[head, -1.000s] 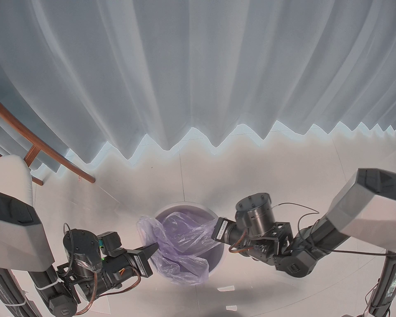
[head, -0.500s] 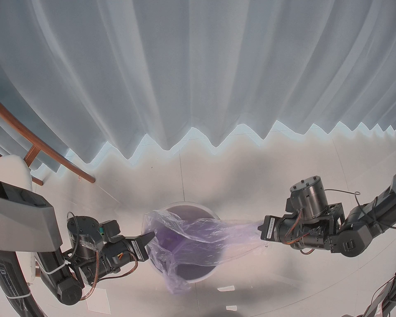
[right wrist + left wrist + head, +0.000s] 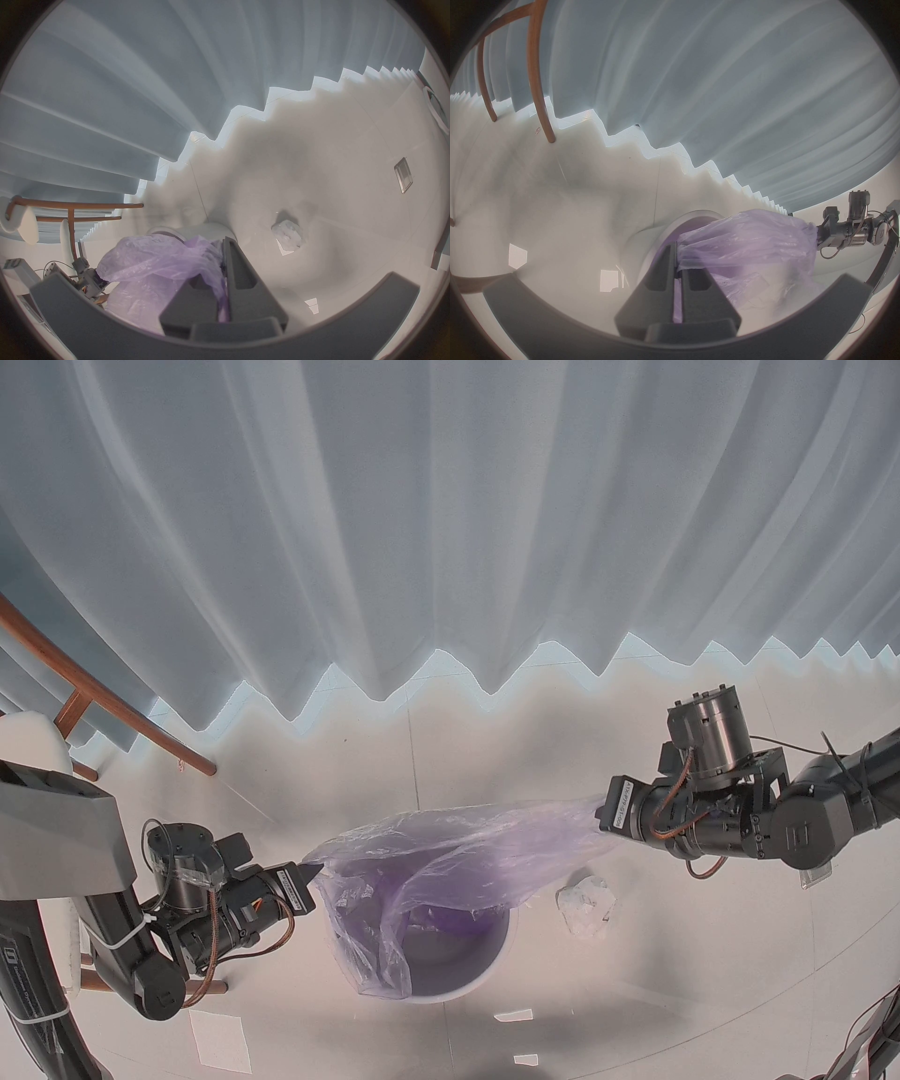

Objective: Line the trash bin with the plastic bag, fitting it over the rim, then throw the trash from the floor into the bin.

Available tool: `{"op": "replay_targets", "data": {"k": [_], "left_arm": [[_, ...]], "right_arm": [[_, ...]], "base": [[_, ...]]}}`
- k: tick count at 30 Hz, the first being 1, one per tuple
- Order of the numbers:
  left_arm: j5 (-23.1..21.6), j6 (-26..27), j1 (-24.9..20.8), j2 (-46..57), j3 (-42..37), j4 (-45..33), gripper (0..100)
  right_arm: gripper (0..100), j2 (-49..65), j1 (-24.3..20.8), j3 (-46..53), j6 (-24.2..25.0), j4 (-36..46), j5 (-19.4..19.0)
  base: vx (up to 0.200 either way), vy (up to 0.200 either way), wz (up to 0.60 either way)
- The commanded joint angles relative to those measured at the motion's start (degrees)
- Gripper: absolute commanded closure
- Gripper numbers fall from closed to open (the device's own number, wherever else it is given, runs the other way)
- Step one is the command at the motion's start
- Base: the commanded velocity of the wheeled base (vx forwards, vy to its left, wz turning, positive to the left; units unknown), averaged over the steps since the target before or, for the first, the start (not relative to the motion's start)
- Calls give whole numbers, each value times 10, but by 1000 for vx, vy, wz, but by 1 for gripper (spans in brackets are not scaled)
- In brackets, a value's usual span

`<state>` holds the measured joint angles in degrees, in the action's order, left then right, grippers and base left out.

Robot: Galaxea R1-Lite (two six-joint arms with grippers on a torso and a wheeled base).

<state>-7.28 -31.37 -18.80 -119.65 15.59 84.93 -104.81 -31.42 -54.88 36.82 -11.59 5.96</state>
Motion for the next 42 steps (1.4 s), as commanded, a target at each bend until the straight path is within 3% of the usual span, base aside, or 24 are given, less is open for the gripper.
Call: {"op": "replay_targets", "data": {"k": [1, 6, 14, 42], "left_arm": [[-5, -1, 31, 10, 55, -45, 100], [-9, -1, 58, 11, 106, -95, 100], [-11, -2, 65, 11, 139, -168, 100], [-2, -28, 77, -56, 156, -162, 100]], "right_arm": [[100, -43, 3, -65, 1, 11, 0], [100, -88, 12, -137, 1, 24, 0], [100, -147, 9, -225, 1, 76, 0], [100, -291, -3, -411, 0, 186, 19]], "base": [[0, 0, 0], [0, 0, 0], [0, 0, 0], [0, 0, 0]]}}
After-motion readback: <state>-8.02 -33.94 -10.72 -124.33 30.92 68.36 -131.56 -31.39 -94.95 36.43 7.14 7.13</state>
